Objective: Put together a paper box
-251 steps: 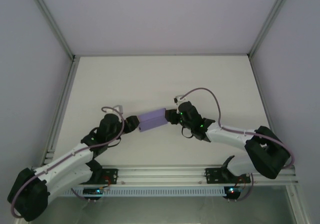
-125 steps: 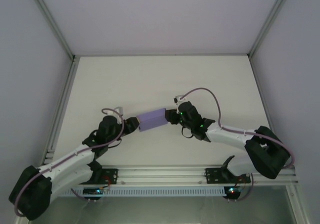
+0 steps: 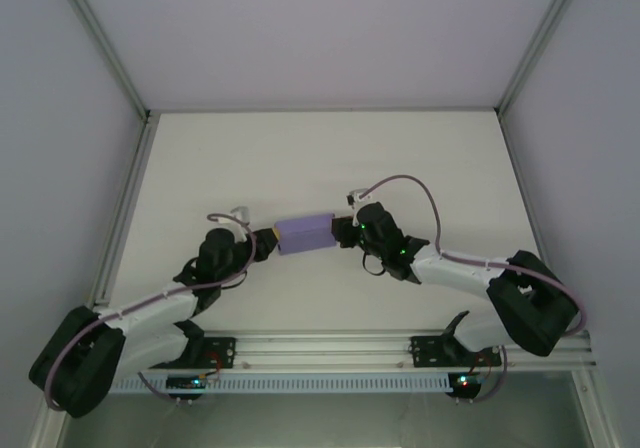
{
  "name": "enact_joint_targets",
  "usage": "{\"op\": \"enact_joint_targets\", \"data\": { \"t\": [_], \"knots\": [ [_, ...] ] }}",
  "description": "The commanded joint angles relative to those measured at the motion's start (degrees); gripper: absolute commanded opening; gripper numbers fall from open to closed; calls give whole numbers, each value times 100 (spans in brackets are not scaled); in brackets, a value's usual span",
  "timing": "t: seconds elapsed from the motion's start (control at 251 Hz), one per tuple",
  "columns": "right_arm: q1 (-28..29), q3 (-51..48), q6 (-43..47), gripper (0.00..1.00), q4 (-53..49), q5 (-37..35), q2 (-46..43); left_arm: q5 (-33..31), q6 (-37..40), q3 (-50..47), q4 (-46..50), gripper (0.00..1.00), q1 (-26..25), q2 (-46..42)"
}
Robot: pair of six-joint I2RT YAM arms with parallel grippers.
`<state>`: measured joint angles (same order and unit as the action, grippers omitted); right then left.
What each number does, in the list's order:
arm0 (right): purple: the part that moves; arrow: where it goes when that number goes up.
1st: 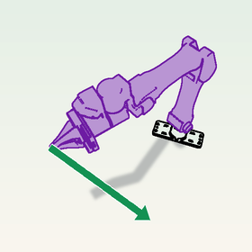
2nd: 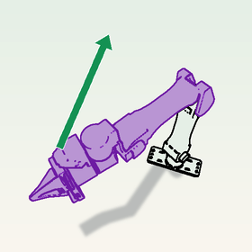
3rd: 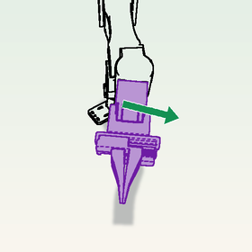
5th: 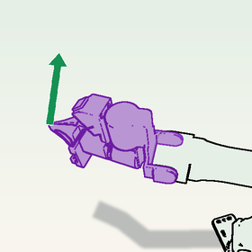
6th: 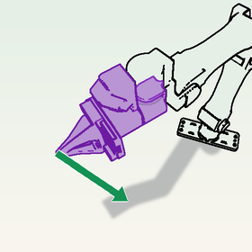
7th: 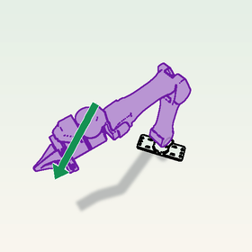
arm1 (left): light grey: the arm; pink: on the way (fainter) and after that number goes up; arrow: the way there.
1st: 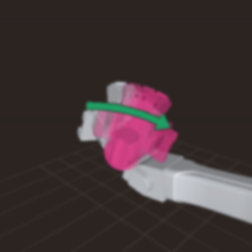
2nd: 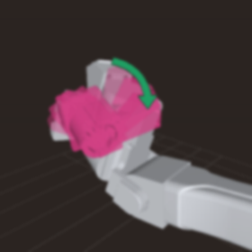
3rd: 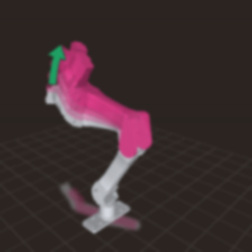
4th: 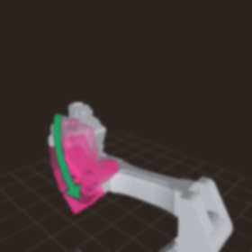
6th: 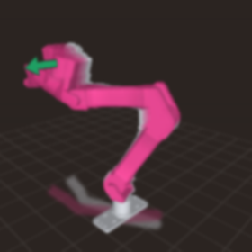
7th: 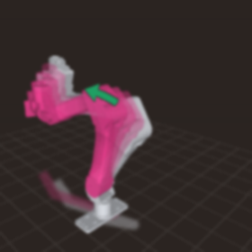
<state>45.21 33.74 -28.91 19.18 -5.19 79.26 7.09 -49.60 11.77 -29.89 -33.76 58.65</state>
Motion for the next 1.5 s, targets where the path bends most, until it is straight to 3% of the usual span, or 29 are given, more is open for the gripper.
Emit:
{"op": "enact_joint_targets", "data": {
  "t": [0.0,0.204,0.279,0.427,0.495,0.535,0.555,0.647,0.73,0.878,1.062,1.261,1.305,1.373,1.497],
  "knots": [
    [64,-199,182,24,-1745,13,402,-10,428,16,1618,20,-46,-142],
    [66,595,309,38,-2218,232,107,-422,884,980,2622,64,-59,-653],
    [24,1021,395,44,-2433,148,-9,-630,1061,1455,2908,100,-41,-773],
    [-240,1822,1098,61,-2561,907,-63,-1126,1430,2782,4033,100,2,-680],
    [-434,2116,1903,78,-2568,1794,37,-1611,1493,3428,4811,100,67,-511],
    [-547,2282,2491,98,-2640,2311,145,-1836,1553,3730,5187,100,153,-388],
    [-581,2370,2759,99,-2676,2480,219,-1912,1588,3852,5332,100,211,-337],
    [-673,2916,4126,99,-3104,3155,674,-1866,1630,4057,5637,100,674,-159],
    [-588,3724,5892,99,-4286,3591,1242,-1430,1591,3990,5652,100,1219,-87],
    [-208,5073,7744,99,-6167,3252,2277,-1000,1540,3608,5602,100,1931,-236],
    [85,5807,8253,99,-6773,2702,3245,-744,1316,2877,5374,100,2306,-690],
    [175,5941,7962,86,-6319,1952,3636,-667,1253,2533,5421,100,2341,-834],
    [205,5852,7957,79,-6173,1755,3586,-662,1239,2512,5428,99,2347,-827],
    [259,5612,7957,56,-5835,1367,3430,-627,1198,2470,5382,99,2345,-837],
    [312,5238,7941,49,-5482,1010,3130,-499,1155,2363,5255,99,2346,-853]
  ]
}}
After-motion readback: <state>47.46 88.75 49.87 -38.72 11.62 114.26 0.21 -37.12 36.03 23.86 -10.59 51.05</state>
